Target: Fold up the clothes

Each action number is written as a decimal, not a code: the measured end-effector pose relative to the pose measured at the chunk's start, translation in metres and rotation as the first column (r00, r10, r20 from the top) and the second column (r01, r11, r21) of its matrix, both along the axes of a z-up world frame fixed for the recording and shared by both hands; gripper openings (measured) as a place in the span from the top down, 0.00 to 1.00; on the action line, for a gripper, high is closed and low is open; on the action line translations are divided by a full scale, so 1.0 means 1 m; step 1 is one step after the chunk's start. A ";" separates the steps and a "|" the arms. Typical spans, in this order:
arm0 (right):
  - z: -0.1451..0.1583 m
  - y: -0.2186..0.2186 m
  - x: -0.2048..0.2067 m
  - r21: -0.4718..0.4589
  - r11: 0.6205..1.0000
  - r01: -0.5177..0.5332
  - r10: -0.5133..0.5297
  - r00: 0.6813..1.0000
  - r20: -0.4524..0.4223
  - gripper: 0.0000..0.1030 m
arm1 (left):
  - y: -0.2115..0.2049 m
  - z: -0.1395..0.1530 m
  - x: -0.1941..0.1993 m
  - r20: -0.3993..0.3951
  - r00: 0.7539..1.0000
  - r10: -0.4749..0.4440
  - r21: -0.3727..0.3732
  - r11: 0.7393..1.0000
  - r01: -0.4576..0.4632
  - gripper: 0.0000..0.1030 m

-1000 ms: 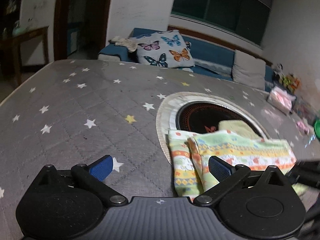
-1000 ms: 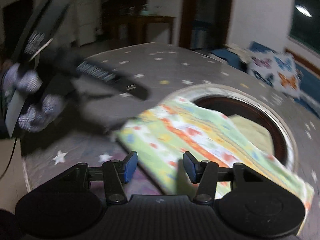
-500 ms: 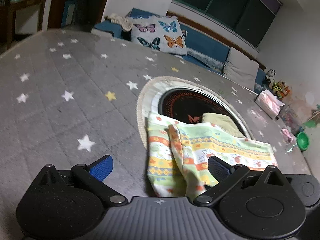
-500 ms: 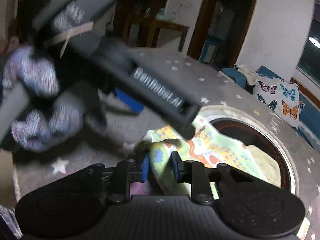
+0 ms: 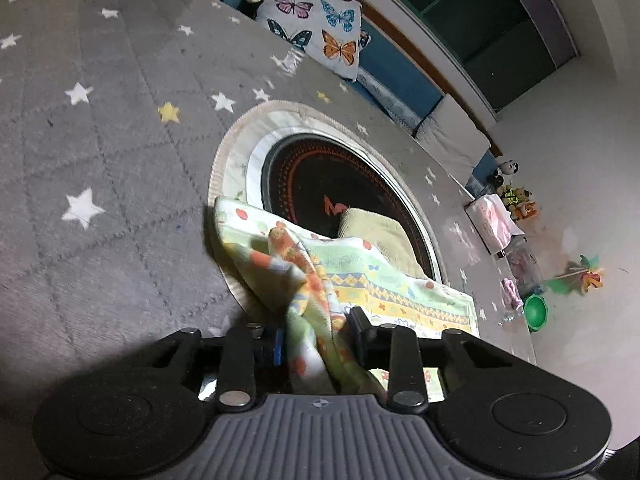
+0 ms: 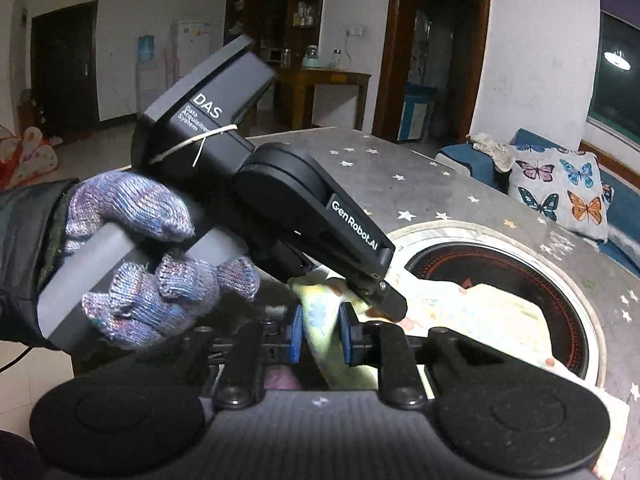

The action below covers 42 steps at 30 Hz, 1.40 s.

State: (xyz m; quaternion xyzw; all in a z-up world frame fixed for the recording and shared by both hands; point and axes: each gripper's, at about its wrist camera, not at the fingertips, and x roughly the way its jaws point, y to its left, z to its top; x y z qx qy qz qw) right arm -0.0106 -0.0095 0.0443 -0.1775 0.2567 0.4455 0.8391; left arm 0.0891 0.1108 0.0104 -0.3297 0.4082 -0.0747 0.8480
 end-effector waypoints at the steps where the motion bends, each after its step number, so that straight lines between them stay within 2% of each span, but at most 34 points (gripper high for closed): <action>1: 0.000 -0.001 0.001 0.003 1.000 0.001 -0.001 1.000 -0.004 0.83 | -0.002 0.001 0.000 0.003 1.000 -0.001 0.008 1.000 0.001 0.79; 7: 0.005 -0.025 0.005 0.059 0.998 0.025 -0.021 0.997 -0.077 0.79 | -0.005 0.001 0.001 0.008 1.000 -0.003 0.053 0.999 0.002 0.85; 11: 0.009 -0.063 0.028 0.069 0.983 0.167 -0.161 0.983 -0.086 0.76 | -0.005 0.000 0.000 0.012 1.000 -0.008 0.070 0.998 0.007 0.85; 12: 0.009 -0.074 0.036 0.063 0.974 0.215 -0.210 0.974 -0.089 0.72 | -0.006 0.000 0.000 0.015 1.000 -0.011 0.077 0.997 0.010 0.85; 14: 0.004 -0.099 0.055 0.035 0.946 0.323 -0.319 0.944 -0.083 0.66 | -0.008 0.001 -0.001 0.021 1.000 -0.016 0.094 0.996 0.014 0.85; 16: -0.002 -0.123 0.071 0.004 0.904 0.428 -0.427 0.901 -0.077 0.63 | -0.010 0.002 -0.002 0.026 0.999 -0.020 0.110 0.994 0.017 0.85; 20: -0.017 -0.171 0.102 -0.015 0.801 0.599 -0.596 0.795 -0.115 0.57 | -0.014 0.005 -0.003 0.034 0.999 -0.030 0.149 0.989 0.024 0.85; 22: -0.025 -0.188 0.115 0.000 0.768 0.641 -0.630 0.755 -0.182 0.57 | -0.017 0.006 -0.002 0.038 0.999 -0.035 0.170 0.985 0.028 0.85; 25: -0.034 -0.205 0.126 0.042 0.747 0.663 -0.625 0.723 -0.295 0.57 | -0.017 0.010 -0.004 0.055 0.998 -0.037 0.195 0.980 0.025 0.85; 26: -0.034 -0.204 0.127 0.045 0.750 0.660 -0.622 0.726 -0.295 0.58 | -0.017 0.011 -0.005 0.061 0.997 -0.037 0.202 0.979 0.024 0.85; 28: -0.035 -0.201 0.126 0.049 0.756 0.653 -0.615 0.733 -0.290 0.80 | -0.017 0.014 -0.007 0.073 0.997 -0.038 0.218 0.976 0.021 0.86; 29: -0.034 -0.196 0.123 0.048 0.759 0.649 -0.610 0.736 -0.293 0.89 | -0.017 0.015 -0.008 0.080 0.996 -0.038 0.225 0.974 0.019 0.87; 30: -0.033 -0.194 0.123 0.046 0.760 0.648 -0.611 0.736 -0.291 0.91 | -0.017 0.017 -0.009 0.086 0.996 -0.038 0.233 0.972 0.017 0.87; 34: -0.020 -0.175 0.119 0.073 0.777 0.626 -0.588 0.761 -0.273 0.93 | -0.017 0.022 -0.013 0.110 0.993 -0.040 0.263 0.965 0.010 0.88; 42: 0.019 -0.118 0.119 0.122 0.861 0.493 -0.456 0.857 -0.242 0.93 | 0.027 0.051 -0.037 0.190 0.981 0.032 0.285 0.955 -0.086 0.92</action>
